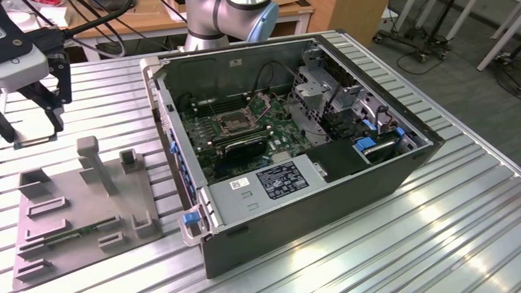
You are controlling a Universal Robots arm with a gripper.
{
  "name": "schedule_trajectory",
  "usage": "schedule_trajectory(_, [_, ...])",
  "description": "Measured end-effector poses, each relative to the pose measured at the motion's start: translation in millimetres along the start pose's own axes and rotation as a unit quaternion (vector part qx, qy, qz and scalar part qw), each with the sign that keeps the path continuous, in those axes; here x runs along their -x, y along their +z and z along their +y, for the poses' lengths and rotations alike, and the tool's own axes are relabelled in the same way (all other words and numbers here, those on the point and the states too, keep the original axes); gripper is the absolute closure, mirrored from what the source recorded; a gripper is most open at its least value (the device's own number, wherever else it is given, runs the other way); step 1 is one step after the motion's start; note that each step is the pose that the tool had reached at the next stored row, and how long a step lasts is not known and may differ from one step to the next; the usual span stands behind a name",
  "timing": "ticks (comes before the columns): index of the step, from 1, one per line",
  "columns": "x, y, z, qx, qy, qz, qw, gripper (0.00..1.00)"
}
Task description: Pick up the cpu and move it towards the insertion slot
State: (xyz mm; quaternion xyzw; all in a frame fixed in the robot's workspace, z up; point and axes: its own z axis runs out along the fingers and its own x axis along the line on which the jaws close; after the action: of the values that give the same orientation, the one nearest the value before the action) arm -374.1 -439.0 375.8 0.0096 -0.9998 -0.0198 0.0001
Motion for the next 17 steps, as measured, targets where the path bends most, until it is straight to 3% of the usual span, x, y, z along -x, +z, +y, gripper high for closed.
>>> schedule_trajectory(17, [13.1, 0.0, -0.2, 0.0000, 0.000, 0.0000, 1.00000, 0.45])
